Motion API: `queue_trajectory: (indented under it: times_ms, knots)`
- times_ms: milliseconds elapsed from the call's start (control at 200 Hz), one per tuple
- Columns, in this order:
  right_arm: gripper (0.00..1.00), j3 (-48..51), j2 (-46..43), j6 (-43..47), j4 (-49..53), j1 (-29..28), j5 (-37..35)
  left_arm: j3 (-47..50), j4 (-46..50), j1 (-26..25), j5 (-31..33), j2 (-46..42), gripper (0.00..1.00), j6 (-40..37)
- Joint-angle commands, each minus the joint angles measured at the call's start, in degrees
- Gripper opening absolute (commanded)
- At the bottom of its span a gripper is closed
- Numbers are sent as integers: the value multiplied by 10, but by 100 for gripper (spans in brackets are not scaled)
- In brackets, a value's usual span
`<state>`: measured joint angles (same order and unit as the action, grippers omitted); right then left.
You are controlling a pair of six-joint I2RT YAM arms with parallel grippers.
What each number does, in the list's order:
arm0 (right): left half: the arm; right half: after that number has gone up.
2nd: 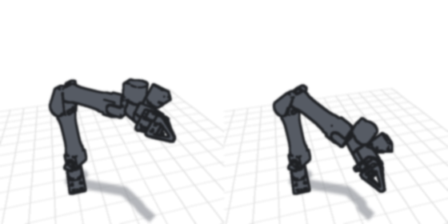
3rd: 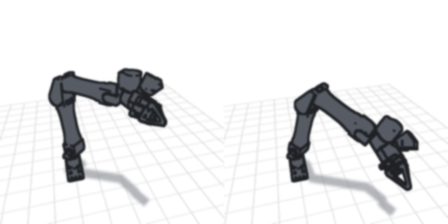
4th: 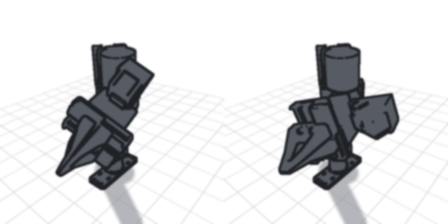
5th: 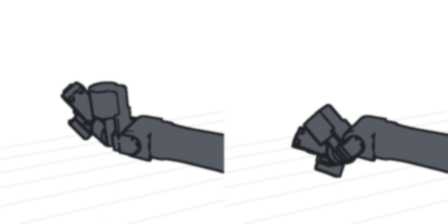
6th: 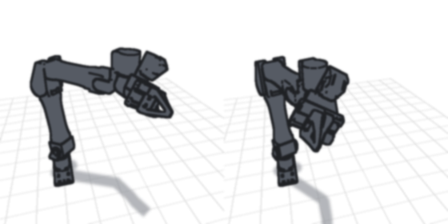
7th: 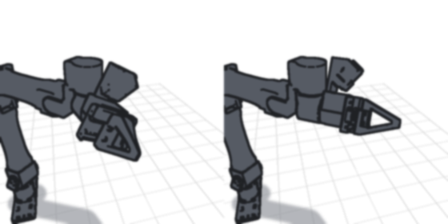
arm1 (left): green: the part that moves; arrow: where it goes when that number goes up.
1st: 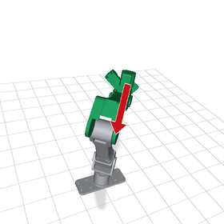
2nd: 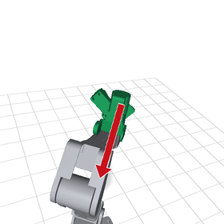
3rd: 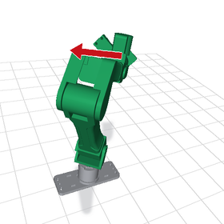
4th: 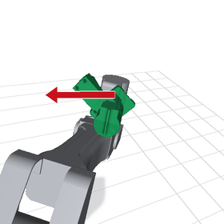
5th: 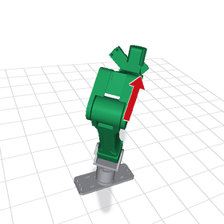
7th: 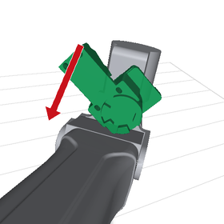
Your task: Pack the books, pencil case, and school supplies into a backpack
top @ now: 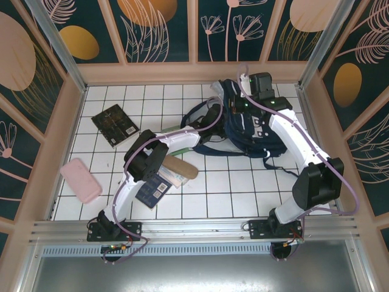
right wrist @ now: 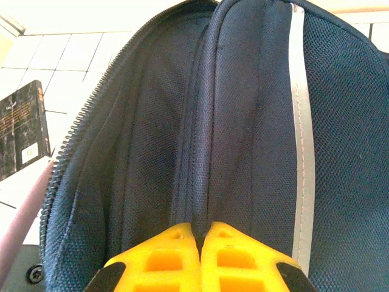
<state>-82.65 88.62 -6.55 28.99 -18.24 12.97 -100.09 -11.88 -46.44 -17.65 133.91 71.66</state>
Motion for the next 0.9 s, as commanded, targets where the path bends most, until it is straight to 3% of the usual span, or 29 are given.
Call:
queue_trajectory:
  times_ms: [0,240,490,655,730,896]
  knots:
    - [0,0,-43,-1,-80,-5,28,-15,63,-10,18,-6,43,-28]
    - [0,7,-40,0,-81,2,26,-3,111,-10,46,-51,64,-68]
    - [0,6,-35,3,-79,6,27,1,171,-10,69,-62,66,-97]
    - [0,15,-33,4,-80,6,25,11,218,-7,111,-91,76,-125]
    - [0,22,-33,3,-83,6,23,29,233,-2,128,-113,83,-135]
    - [0,41,-25,-14,-89,5,20,112,231,38,143,-187,82,-143]
